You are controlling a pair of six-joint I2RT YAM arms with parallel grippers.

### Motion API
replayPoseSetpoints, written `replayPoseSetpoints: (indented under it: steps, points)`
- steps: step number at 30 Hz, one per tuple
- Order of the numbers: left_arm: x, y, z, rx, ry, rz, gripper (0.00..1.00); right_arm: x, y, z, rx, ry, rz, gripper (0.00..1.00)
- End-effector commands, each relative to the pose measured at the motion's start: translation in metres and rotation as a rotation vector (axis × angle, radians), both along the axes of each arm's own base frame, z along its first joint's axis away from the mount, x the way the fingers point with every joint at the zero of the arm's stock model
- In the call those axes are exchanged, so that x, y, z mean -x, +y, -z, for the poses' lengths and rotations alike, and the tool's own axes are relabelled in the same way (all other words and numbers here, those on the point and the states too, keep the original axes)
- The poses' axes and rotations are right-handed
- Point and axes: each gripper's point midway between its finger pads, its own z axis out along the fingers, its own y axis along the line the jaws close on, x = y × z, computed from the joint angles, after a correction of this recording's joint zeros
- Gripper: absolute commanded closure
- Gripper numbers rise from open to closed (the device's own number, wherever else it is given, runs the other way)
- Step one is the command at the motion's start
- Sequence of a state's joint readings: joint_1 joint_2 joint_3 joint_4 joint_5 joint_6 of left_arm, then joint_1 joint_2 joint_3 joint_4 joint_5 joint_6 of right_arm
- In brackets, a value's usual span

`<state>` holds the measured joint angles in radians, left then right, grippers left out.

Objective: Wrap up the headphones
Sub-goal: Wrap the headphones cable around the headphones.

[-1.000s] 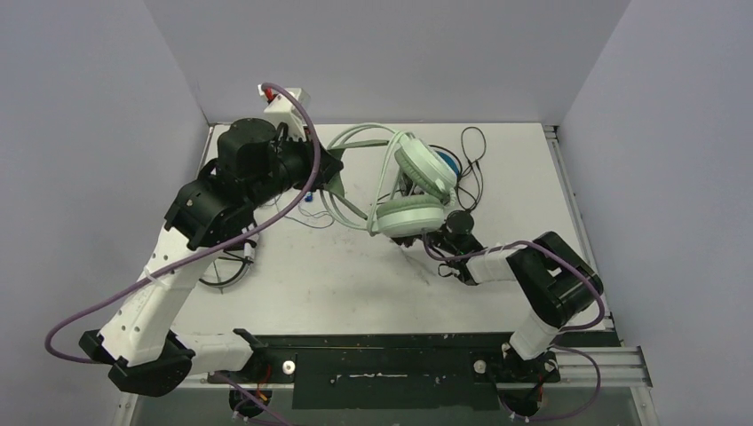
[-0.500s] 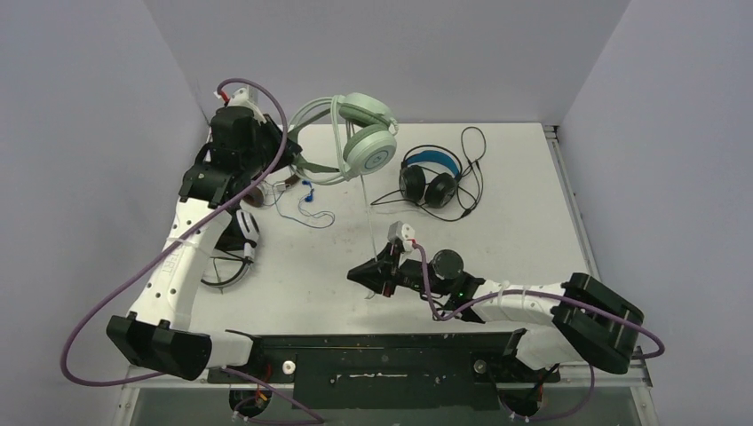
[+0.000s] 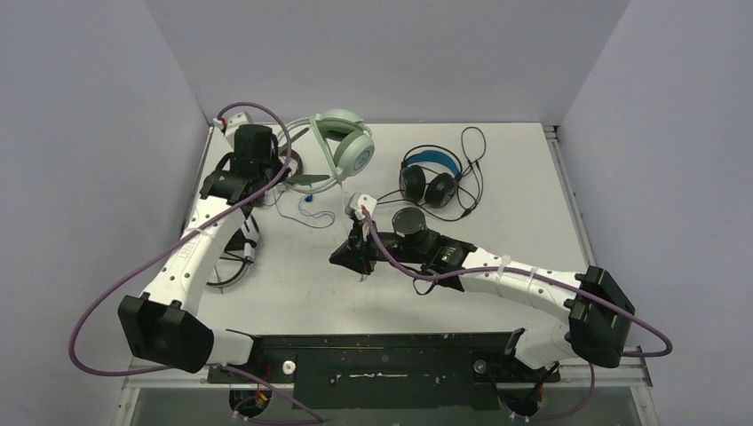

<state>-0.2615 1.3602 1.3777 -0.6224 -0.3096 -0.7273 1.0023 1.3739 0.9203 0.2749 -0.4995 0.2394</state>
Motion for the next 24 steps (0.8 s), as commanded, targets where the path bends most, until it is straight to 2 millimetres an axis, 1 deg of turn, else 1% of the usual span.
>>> replayPoseSetpoints:
  steps: [1,3,5,7,9,11,13,16,20,22,24]
  points:
    - [-0.006,0.022,-0.029,-0.098,-0.182,-0.129,1.0,-0.004,-0.005,-0.007,0.104,-0.027,0.019,0.96]
    - [0.004,0.031,-0.029,-0.238,-0.221,-0.151,1.0,-0.019,-0.014,-0.011,0.172,-0.06,0.093,0.95]
    - [0.015,0.036,-0.028,-0.355,-0.236,-0.164,1.0,-0.03,-0.023,-0.011,0.241,-0.078,0.14,0.93]
    - [0.022,0.036,-0.024,-0.465,-0.225,-0.149,1.0,-0.041,-0.032,-0.006,0.31,-0.086,0.171,0.91]
    - [0.027,0.028,-0.018,-0.554,-0.213,-0.096,1.0,-0.053,-0.042,0.0,0.372,-0.088,0.204,0.91]
    - [0.032,0.019,-0.011,-0.628,-0.2,-0.03,1.0,-0.07,-0.053,0.005,0.418,-0.082,0.252,0.91]
    - [0.036,0.01,-0.008,-0.68,-0.203,0.041,1.0,-0.085,-0.064,0.006,0.446,-0.071,0.302,0.91]
    - [0.043,-0.005,-0.005,-0.727,-0.224,0.165,1.0,-0.106,-0.082,0.004,0.501,-0.101,0.38,0.9]
    - [0.05,-0.013,-0.004,-0.78,-0.209,0.26,1.0,-0.119,-0.097,0.002,0.553,-0.132,0.442,0.88]
    - [0.053,-0.018,0.0,-0.793,-0.182,0.305,1.0,-0.123,-0.1,-0.001,0.555,-0.143,0.455,0.88]
    - [0.055,-0.029,0.005,-0.792,-0.166,0.375,1.0,-0.125,-0.1,-0.004,0.55,-0.15,0.464,0.88]
